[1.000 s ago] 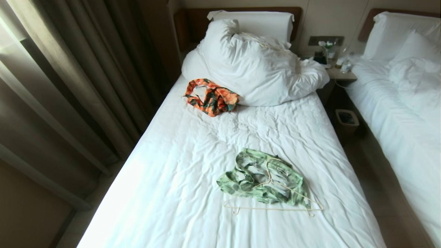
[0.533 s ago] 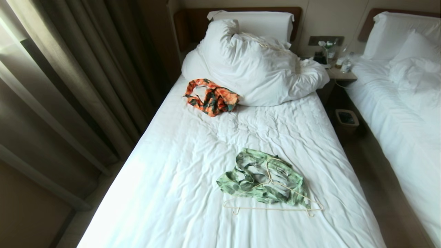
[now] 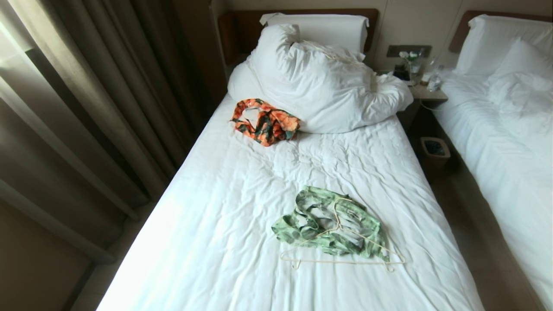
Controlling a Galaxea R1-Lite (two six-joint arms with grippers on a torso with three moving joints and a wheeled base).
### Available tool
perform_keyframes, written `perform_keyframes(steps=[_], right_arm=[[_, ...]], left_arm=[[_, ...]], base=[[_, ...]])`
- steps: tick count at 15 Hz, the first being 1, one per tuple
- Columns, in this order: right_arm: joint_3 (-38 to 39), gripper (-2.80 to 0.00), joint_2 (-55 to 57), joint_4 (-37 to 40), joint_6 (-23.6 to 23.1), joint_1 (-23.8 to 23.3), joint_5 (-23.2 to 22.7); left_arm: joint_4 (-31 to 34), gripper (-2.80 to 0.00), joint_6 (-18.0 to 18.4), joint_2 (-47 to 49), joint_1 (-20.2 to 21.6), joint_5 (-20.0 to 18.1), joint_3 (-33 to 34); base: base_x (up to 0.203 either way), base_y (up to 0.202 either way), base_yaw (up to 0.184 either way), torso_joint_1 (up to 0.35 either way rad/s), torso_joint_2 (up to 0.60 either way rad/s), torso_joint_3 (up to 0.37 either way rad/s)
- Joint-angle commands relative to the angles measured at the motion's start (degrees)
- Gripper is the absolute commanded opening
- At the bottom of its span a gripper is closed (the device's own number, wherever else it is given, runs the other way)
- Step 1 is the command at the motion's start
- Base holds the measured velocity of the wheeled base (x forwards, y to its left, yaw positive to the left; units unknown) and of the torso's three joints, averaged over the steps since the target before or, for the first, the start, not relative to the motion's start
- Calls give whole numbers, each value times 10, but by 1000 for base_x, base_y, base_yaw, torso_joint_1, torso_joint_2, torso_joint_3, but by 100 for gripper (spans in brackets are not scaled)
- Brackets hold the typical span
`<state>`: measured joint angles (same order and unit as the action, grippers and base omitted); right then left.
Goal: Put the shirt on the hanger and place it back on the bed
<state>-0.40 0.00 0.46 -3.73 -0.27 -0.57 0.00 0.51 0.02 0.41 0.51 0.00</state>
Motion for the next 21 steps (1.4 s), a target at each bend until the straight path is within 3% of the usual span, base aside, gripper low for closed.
perform_keyframes(steps=[1, 21], right_arm=[[3, -280, -2, 1, 3, 0, 0], [3, -280, -2, 1, 21, 0, 4]], left_arm=[[0, -280, 0, -1, 0, 0, 0], [0, -280, 0, -1, 0, 0, 1]], base=[[0, 0, 0, 0, 0, 0], [0, 0, 0, 0, 0, 0]])
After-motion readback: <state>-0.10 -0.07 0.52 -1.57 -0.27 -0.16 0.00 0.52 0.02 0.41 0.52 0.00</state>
